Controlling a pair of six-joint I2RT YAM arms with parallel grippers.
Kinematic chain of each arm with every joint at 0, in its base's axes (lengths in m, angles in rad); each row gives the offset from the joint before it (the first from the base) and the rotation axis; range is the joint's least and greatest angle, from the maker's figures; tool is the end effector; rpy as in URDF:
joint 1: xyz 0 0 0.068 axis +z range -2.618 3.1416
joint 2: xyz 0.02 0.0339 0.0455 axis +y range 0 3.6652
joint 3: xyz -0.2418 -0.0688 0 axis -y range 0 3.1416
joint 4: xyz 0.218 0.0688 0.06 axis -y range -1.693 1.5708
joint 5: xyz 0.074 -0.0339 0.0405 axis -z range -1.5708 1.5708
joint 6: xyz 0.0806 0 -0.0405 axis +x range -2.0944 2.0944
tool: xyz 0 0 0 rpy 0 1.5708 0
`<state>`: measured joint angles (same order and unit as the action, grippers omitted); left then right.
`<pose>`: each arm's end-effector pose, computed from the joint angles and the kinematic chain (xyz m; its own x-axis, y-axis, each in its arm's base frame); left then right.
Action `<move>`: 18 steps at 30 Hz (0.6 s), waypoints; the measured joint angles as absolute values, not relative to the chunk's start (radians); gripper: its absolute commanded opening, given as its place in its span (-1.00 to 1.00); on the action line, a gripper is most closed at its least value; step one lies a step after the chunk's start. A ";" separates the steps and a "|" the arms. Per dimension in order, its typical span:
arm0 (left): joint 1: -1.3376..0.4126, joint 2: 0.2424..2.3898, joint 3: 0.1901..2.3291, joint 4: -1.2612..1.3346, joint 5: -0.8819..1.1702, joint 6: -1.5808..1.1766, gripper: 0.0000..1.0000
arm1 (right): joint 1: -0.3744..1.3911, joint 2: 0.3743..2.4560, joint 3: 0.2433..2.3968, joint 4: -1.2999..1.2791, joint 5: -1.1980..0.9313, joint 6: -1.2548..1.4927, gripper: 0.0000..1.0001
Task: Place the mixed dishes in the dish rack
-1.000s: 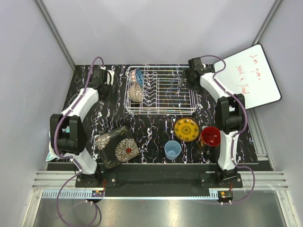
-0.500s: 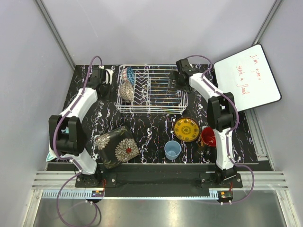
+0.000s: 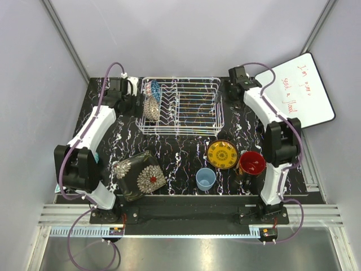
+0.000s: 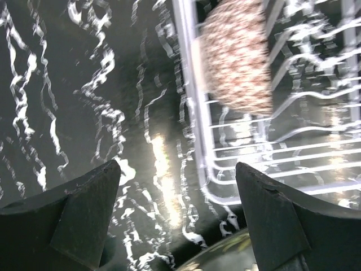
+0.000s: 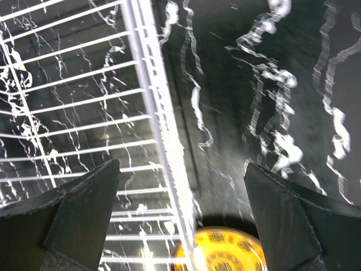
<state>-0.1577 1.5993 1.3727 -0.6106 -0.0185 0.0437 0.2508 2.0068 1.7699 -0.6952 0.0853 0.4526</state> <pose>0.3521 -0.0545 0.2499 -0.7265 0.1598 -0.6683 0.1767 0.9833 0.0430 0.4280 0.1026 0.2160 -0.7861 0.2484 -0.5660 0.1620 0.9665 0.1992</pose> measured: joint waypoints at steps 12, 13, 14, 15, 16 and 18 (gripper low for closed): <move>-0.504 1.605 1.398 -0.617 -0.005 0.086 0.73 | 0.131 1.548 1.195 -0.666 0.012 0.522 0.99; -0.518 1.614 1.404 -0.619 -0.005 0.089 0.73 | 0.134 1.524 1.155 -0.659 -0.001 0.531 0.99; -0.535 1.626 1.414 -0.620 -0.005 0.096 0.73 | 0.136 1.506 1.116 -0.647 -0.011 0.540 0.99; -0.551 1.638 1.424 -0.623 -0.005 0.102 0.72 | 0.138 1.496 1.084 -0.643 -0.022 0.548 0.99; -0.561 1.646 1.430 -0.624 -0.004 0.106 0.72 | 0.138 1.493 1.055 -0.635 -0.035 0.557 0.99; -0.583 1.658 1.440 -0.630 -0.004 0.117 0.72 | 0.138 1.493 0.999 -0.610 -0.062 0.577 0.99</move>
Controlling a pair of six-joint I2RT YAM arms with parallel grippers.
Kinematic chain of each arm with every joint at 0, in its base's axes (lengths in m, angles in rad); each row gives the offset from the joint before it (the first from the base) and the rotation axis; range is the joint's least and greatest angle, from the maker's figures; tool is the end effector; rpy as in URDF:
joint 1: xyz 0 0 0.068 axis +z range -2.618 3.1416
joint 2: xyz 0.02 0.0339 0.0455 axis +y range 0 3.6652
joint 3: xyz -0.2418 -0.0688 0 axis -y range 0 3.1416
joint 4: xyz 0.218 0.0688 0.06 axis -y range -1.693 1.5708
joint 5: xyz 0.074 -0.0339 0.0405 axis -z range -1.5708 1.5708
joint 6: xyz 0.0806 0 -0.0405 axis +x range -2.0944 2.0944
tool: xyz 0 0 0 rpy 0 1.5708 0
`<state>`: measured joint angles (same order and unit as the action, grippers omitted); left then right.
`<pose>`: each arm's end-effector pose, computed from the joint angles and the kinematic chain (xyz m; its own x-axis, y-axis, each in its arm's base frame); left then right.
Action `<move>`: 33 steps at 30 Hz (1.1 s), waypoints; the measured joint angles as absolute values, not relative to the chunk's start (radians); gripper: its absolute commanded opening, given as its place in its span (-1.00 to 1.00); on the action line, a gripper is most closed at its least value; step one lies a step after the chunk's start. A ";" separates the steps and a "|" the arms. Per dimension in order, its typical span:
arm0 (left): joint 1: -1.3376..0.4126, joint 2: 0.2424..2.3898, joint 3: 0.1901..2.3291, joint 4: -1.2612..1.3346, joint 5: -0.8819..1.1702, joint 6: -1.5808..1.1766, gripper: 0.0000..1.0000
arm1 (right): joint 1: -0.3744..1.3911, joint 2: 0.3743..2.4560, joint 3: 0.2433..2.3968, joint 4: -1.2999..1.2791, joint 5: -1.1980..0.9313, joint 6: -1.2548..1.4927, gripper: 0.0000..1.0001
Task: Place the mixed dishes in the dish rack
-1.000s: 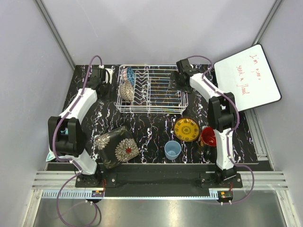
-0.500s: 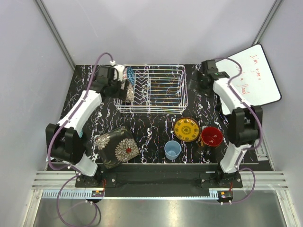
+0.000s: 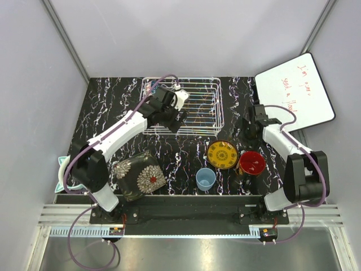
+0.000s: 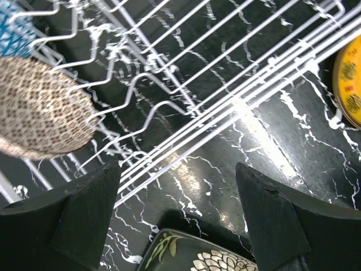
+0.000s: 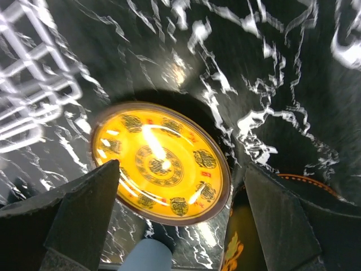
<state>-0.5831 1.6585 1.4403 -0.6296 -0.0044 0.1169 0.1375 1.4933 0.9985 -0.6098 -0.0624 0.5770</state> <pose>0.3085 -0.2030 0.2498 -0.5577 0.5076 -0.6567 0.6174 0.7825 0.0804 0.2876 0.0449 0.1659 -0.8314 0.4346 -0.3463 0.3448 0.8921 0.2919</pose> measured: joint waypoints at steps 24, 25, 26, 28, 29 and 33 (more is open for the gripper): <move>-0.658 1.731 1.482 -0.664 -0.035 0.215 0.72 | 0.135 1.628 0.830 -0.261 -0.292 0.688 0.27; -0.658 1.735 1.482 -0.664 -0.036 0.217 0.72 | 0.135 1.628 0.820 -0.242 -0.308 0.691 0.24; -0.657 1.737 1.481 -0.664 -0.038 0.220 0.72 | 0.135 1.628 0.811 -0.225 -0.319 0.695 0.21; -0.655 1.742 1.479 -0.664 -0.038 0.224 0.72 | 0.135 1.628 0.795 -0.200 -0.339 0.701 0.21; -0.653 1.744 1.478 -0.664 -0.039 0.228 0.72 | 0.135 1.628 0.789 -0.190 -0.348 0.702 0.24; -0.650 1.742 1.433 -0.635 -0.052 0.262 0.71 | 0.134 1.625 0.776 -0.170 -0.377 0.702 0.27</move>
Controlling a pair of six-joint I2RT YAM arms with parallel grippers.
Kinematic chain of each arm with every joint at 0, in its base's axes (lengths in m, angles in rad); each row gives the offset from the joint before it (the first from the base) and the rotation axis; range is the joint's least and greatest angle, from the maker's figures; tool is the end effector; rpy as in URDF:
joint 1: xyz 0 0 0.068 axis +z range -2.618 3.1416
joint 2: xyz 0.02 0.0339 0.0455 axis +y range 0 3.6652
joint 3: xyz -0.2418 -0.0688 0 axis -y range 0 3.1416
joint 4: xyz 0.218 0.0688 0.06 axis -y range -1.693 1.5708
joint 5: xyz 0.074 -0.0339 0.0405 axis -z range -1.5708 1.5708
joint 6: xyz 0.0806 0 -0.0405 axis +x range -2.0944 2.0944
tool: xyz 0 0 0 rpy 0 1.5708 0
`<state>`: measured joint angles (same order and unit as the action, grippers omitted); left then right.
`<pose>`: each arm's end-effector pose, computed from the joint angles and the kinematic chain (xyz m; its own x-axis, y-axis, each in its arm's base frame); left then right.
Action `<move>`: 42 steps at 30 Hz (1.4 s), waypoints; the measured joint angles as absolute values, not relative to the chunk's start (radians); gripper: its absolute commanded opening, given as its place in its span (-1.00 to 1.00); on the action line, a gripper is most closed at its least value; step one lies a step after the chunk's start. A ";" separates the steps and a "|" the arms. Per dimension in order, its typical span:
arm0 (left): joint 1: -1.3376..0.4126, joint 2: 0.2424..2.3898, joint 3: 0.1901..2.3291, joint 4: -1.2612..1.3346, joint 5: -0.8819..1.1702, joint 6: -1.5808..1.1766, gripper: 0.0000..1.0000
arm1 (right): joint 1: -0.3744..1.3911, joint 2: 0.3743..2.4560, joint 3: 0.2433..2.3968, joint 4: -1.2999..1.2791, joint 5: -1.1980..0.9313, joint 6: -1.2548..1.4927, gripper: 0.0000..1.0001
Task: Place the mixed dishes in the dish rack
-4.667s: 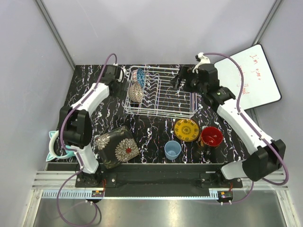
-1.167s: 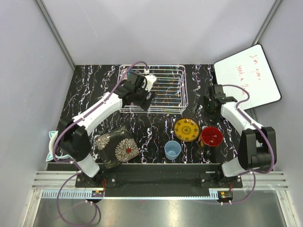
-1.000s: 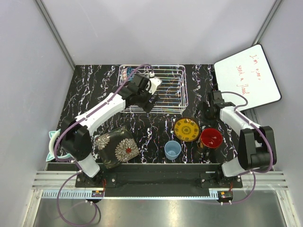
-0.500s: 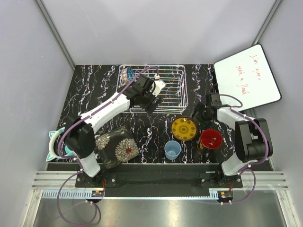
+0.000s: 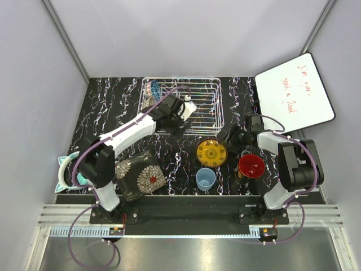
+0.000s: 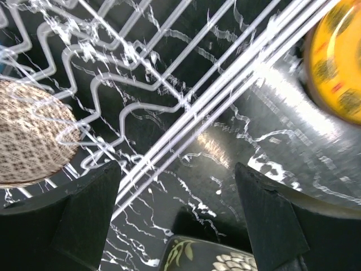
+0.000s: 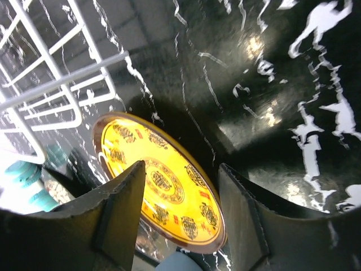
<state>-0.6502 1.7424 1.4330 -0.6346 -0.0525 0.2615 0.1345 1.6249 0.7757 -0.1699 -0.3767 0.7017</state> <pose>0.3033 -0.2253 0.2174 -0.4728 0.6839 -0.5556 0.7270 0.6591 0.1927 0.2935 0.0696 0.1041 -0.8484 0.4909 -0.1981 0.3036 0.7578 0.5776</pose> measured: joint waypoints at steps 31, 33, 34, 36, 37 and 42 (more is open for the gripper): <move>-0.788 1.763 1.151 -0.296 -0.228 0.483 0.64 | 0.138 1.593 0.685 -0.237 -0.492 0.606 -1.00; -0.775 1.763 1.162 -0.313 -0.216 0.478 0.64 | 0.138 1.588 0.680 -0.229 -0.495 0.601 -1.00; -0.766 1.763 1.170 -0.327 -0.209 0.471 0.64 | 0.139 1.583 0.677 -0.227 -0.495 0.599 -1.00; -0.740 1.763 1.188 -0.363 -0.197 0.459 0.64 | 0.144 1.564 0.670 -0.231 -0.491 0.596 -1.00; -0.723 1.763 1.200 -0.382 -0.191 0.451 0.64 | 0.149 1.550 0.669 -0.236 -0.489 0.595 -1.00; -0.635 1.761 1.285 -0.475 -0.147 0.407 0.64 | 0.228 1.460 0.702 -0.337 -0.415 0.568 -1.00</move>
